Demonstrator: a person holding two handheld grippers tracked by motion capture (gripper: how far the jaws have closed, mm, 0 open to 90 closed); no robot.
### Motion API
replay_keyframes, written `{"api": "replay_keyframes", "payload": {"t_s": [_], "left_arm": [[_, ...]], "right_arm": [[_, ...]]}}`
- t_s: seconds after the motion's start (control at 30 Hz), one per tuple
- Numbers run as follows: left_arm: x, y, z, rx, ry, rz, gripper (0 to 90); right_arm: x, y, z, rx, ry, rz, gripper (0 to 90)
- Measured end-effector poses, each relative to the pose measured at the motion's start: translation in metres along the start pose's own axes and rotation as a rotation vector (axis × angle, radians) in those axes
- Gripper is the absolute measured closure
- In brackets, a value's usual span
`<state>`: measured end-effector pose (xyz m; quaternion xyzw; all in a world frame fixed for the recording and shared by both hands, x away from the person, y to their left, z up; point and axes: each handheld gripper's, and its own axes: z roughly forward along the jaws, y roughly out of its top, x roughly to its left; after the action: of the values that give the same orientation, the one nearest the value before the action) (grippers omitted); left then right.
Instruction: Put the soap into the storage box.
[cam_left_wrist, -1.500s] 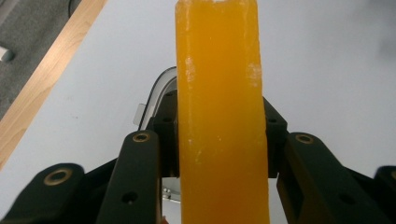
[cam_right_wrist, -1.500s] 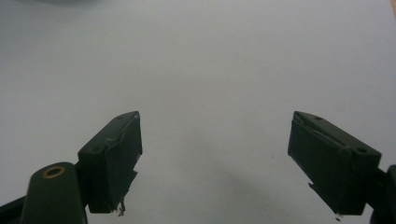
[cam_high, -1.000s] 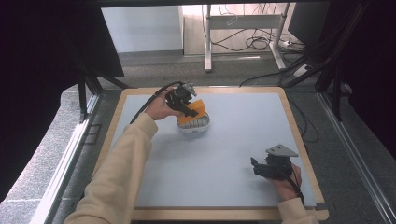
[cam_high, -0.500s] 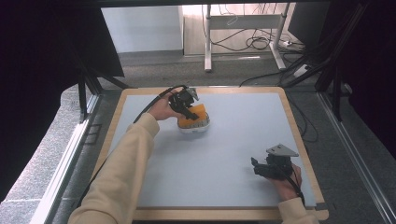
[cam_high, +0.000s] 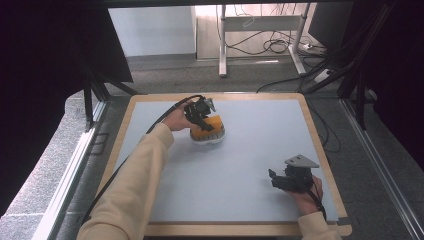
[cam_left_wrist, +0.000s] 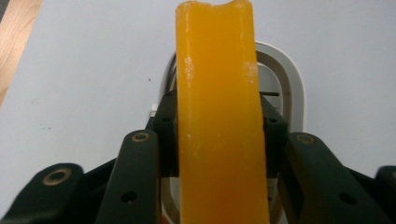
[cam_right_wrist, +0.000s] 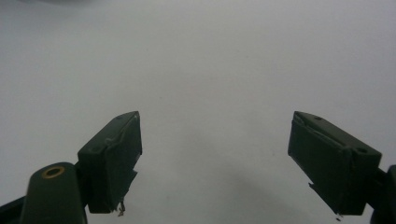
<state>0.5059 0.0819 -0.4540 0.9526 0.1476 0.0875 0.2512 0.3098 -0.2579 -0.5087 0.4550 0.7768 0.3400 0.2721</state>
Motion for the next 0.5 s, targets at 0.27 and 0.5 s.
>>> {"api": "replay_keyframes", "payload": {"t_s": [0.27, 0.5], "left_arm": [[-0.002, 0.005, -0.023, -0.055, 0.122, -0.029, 36.3], [-0.011, 0.001, -0.041, -0.082, 0.156, -0.095, 27.0]], "right_arm": [[0.001, 0.0, 0.001, 0.005, 0.008, -0.007, 17.5], [0.003, 0.0, 0.001, 0.006, 0.01, -0.008, 17.4]]}}
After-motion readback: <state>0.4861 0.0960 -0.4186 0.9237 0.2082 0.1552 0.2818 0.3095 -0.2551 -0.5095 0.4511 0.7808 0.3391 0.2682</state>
